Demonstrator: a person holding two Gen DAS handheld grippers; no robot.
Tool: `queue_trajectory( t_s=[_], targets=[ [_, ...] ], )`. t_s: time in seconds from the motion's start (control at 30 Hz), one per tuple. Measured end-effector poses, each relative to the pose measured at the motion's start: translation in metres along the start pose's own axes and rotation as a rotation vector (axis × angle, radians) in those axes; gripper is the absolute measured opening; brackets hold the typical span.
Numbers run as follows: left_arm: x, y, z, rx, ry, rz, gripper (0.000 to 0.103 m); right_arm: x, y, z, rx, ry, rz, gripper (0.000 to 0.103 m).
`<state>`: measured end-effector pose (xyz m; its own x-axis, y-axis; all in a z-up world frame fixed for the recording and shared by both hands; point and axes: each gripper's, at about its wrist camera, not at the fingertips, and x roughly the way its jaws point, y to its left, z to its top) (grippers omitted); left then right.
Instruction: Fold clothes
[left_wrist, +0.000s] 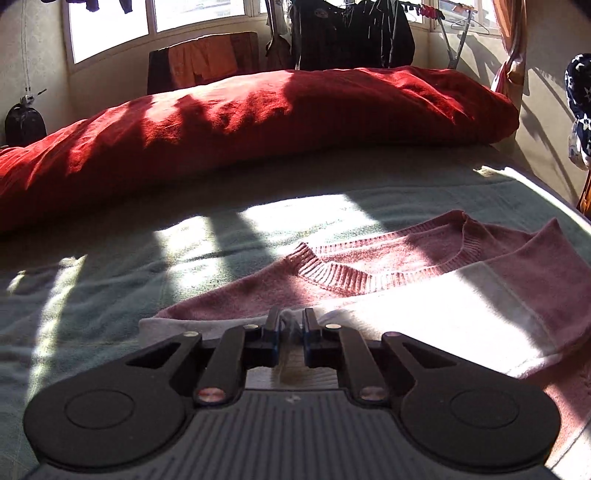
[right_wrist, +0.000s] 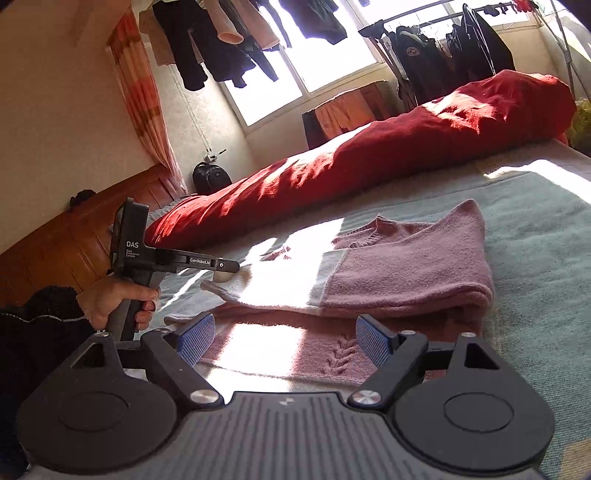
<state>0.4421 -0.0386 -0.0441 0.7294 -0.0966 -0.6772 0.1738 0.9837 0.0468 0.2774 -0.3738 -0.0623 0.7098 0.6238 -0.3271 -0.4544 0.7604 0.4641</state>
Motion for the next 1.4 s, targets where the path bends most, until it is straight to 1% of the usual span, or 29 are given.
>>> queue_trajectory(
  t_s=[0.03,0.1,0.13,0.17,0.2,0.23,0.3,0.37,0.4,0.47,0.5,0.57,0.6,0.63,0.7,0.77,0.8,0.87,0.97,1.07,1.13,1.17,1.2,1.23,1.3,1.4],
  targets=[
    [0.000,0.001,-0.001,-0.023,0.009,-0.019,0.018,0.000,-0.001,0.000,0.003,0.005,-0.002,0.087],
    [-0.005,-0.004,0.000,-0.023,-0.003,-0.027,0.035,0.001,-0.002,-0.001,0.004,0.014,-0.011,0.087],
    [-0.010,-0.010,0.001,-0.013,-0.022,-0.039,0.038,0.002,-0.003,0.000,0.008,0.026,-0.016,0.087],
    [-0.014,-0.018,0.003,-0.003,-0.042,-0.063,0.043,0.005,-0.005,-0.001,0.011,0.042,-0.027,0.087],
    [-0.017,-0.027,0.005,0.010,-0.057,-0.095,0.049,0.008,-0.006,-0.002,0.014,0.059,-0.039,0.087],
    [-0.018,-0.037,0.008,0.027,-0.063,-0.136,0.053,0.011,-0.008,-0.003,0.016,0.075,-0.051,0.087],
    [-0.017,-0.061,0.010,0.063,-0.062,-0.218,0.068,0.018,-0.010,-0.006,0.023,0.118,-0.080,0.091],
    [-0.010,-0.082,0.009,0.091,-0.055,-0.276,0.074,0.023,-0.014,-0.010,0.041,0.150,-0.109,0.091],
    [-0.002,-0.089,0.007,0.094,-0.027,-0.280,0.075,0.024,-0.016,-0.011,0.047,0.160,-0.117,0.091],
    [0.022,-0.098,0.003,0.070,0.086,-0.271,0.076,0.024,-0.019,-0.012,0.054,0.169,-0.125,0.092],
    [0.030,-0.100,0.002,0.052,0.120,-0.265,0.076,0.023,-0.019,-0.012,0.056,0.169,-0.125,0.095],
    [0.026,-0.103,0.013,0.008,0.102,-0.278,0.075,0.020,-0.018,-0.011,0.054,0.175,-0.121,0.100],
    [0.021,-0.105,0.021,-0.015,0.087,-0.306,0.075,0.019,-0.015,-0.011,0.043,0.184,-0.117,0.102],
    [0.017,-0.109,0.031,-0.039,0.075,-0.358,0.076,0.020,-0.011,-0.012,0.019,0.198,-0.113,0.103],
    [0.014,-0.127,0.056,-0.077,0.068,-0.490,0.082,0.022,-0.001,-0.014,-0.039,0.232,-0.111,0.103],
    [0.019,-0.154,0.076,-0.083,0.091,-0.590,0.084,0.027,0.008,-0.018,-0.100,0.282,-0.138,0.103],
    [0.026,-0.169,0.083,-0.080,0.106,-0.622,0.084,0.031,0.012,-0.021,-0.134,0.305,-0.157,0.103],
    [0.041,-0.199,0.095,-0.071,0.139,-0.678,0.084,0.034,0.017,-0.026,-0.180,0.317,-0.178,0.103],
    [0.073,-0.237,0.097,-0.043,0.205,-0.682,0.084,0.035,0.018,-0.028,-0.196,0.321,-0.187,0.103],
    [0.106,-0.266,0.089,-0.030,0.276,-0.657,0.083,0.033,0.015,-0.028,-0.179,0.316,-0.178,0.103],
    [0.119,-0.277,0.086,-0.016,0.282,-0.650,0.085,0.033,0.012,-0.026,-0.159,0.311,-0.169,0.103],
    [0.123,-0.282,0.086,-0.013,0.282,-0.647,0.089,0.033,0.011,-0.026,-0.159,0.312,-0.167,0.103],
    [0.123,-0.284,0.087,-0.017,0.279,-0.644,0.092,0.033,0.012,-0.027,-0.165,0.314,-0.165,0.103],
    [0.122,-0.287,0.089,-0.021,0.276,-0.641,0.093,0.033,0.012,-0.027,-0.168,0.314,-0.165,0.103],
    [0.115,-0.289,0.091,0.000,0.273,-0.635,0.093,0.032,0.013,-0.028,-0.166,0.312,-0.163,0.103],
    [0.089,-0.280,0.092,0.035,0.254,-0.656,0.093,0.032,0.012,-0.027,-0.145,0.306,-0.160,0.103]
  ],
)
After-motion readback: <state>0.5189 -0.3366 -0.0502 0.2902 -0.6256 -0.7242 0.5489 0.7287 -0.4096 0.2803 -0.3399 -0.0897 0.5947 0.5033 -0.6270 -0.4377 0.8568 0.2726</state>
